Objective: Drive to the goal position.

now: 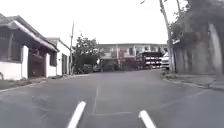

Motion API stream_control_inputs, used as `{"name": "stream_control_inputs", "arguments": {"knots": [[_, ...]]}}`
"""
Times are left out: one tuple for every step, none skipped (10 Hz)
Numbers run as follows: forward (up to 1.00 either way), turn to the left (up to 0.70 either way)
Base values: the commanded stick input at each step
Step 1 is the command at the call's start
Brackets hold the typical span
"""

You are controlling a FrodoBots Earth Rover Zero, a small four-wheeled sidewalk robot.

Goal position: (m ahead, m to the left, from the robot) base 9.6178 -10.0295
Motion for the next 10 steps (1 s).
{"name": "stream_control_inputs", "arguments": {"knots": [[0.70,0.00],[0.70,0.00],[0.70,0.00],[0.70,0.00],[0.70,0.00],[0.70,0.00],[0.70,0.00],[0.70,0.00],[0.70,0.00],[0.70,0.00]]}}
